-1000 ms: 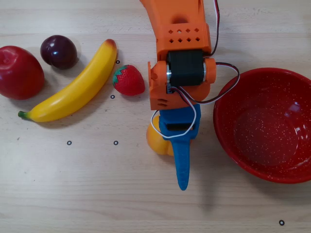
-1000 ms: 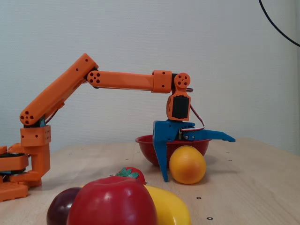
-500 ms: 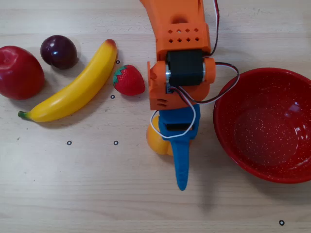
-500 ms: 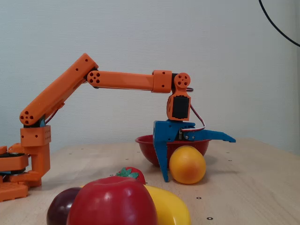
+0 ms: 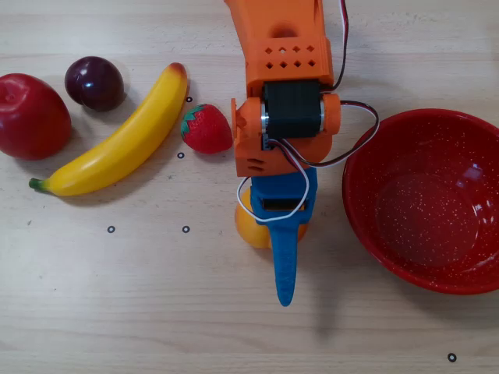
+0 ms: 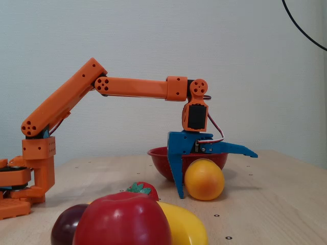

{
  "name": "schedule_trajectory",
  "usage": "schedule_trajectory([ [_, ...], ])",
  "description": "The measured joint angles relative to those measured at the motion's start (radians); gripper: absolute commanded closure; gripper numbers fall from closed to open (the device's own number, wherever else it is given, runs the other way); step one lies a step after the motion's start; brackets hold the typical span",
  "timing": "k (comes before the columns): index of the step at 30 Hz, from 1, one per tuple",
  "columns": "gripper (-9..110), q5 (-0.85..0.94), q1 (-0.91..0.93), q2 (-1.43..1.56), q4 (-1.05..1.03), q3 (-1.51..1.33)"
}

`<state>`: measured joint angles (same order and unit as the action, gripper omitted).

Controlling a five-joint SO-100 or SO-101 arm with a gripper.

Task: Put the peach in the red bowl.

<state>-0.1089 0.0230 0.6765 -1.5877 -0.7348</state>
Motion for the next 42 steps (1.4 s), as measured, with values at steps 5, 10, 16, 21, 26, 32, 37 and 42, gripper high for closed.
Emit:
schedule_trajectory([
  [5, 25, 0.000, 0.000, 0.000, 0.002, -0.002],
  [10, 27, 0.002, 0.000, 0.000, 0.002, -0.002],
  [16, 34, 0.002, 0.000, 0.000, 0.003, -0.003],
  [21, 50, 0.003, -0.018, 0.002, 0.015, -0.017],
  [26, 60, 0.006, -0.031, 0.002, 0.020, -0.017],
  [32, 63, -0.002, -0.035, 0.009, 0.029, -0.015],
  [37, 61, -0.003, -0.035, 0.023, 0.044, -0.043],
  [42, 60, -0.006, -0.035, 0.023, 0.044, -0.057],
])
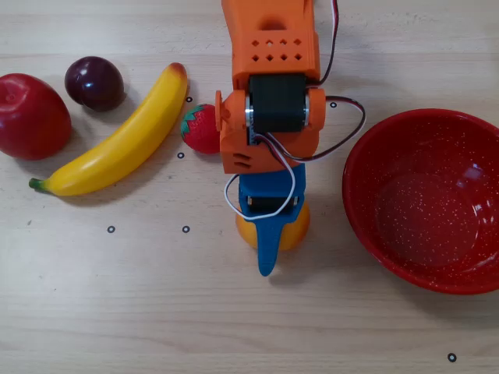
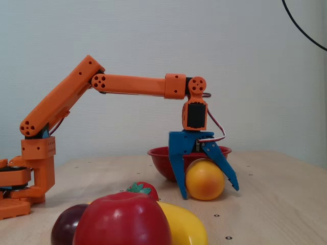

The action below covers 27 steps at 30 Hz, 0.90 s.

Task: Put the peach in the red bowl.

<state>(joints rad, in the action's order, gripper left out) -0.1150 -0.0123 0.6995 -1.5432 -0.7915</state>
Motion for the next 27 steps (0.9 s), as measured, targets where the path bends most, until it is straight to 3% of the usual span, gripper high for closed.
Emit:
schedule_trajectory([
  [18, 74, -0.018, 0.000, 0.018, 0.015, -0.003],
  [27, 88, -0.034, -0.002, 0.032, 0.028, -0.020],
])
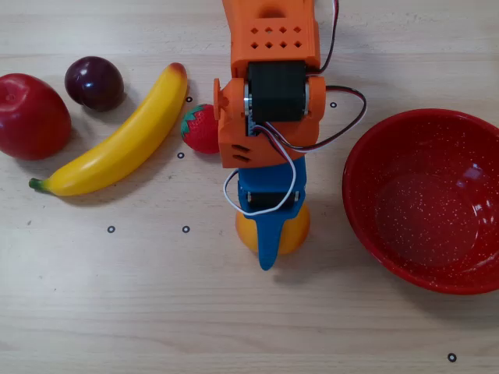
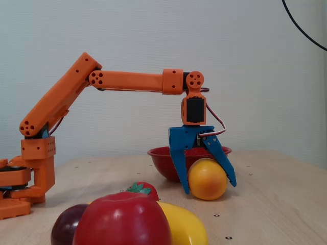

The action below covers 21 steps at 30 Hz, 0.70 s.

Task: Put the peach in the red bowl.

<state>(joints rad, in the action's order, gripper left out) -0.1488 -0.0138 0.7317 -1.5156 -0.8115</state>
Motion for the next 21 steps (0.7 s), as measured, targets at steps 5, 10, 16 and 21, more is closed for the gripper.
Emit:
schedule_trajectory([
  [5, 101, -0.018, -0.002, 0.000, 0.000, -0.002],
  [10, 101, -0.018, -0.002, 0.000, 0.000, -0.002],
  [16, 101, -0.018, -0.002, 0.011, -0.009, 0.000],
  [21, 101, -0.018, -0.003, 0.014, -0.089, 0.034],
])
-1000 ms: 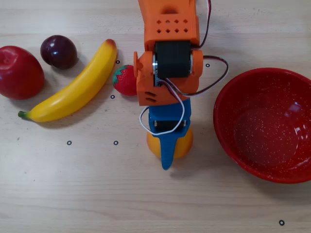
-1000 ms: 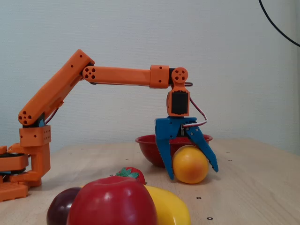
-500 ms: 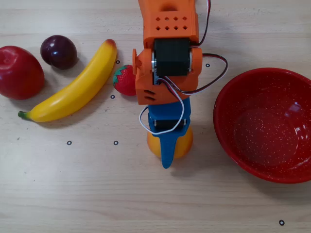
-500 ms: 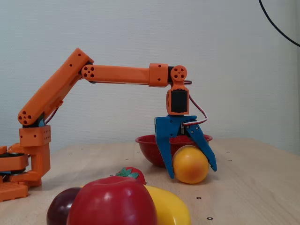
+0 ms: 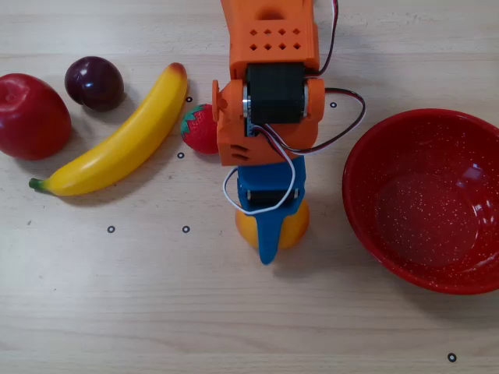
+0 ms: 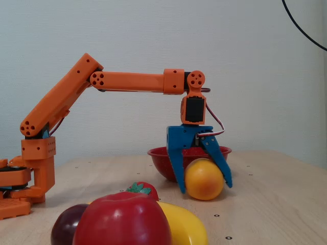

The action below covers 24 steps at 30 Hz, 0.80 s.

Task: Put the peach in the red bowl.

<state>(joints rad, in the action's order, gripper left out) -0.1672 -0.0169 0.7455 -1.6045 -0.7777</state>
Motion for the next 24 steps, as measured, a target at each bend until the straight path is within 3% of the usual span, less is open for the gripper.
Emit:
schedule_trajectory([
  [12, 101, -0.028, -0.003, 0.176, -0.123, 0.106],
  [24, 101, -0.002, 0.000, 0.488, -0.094, 0.143],
])
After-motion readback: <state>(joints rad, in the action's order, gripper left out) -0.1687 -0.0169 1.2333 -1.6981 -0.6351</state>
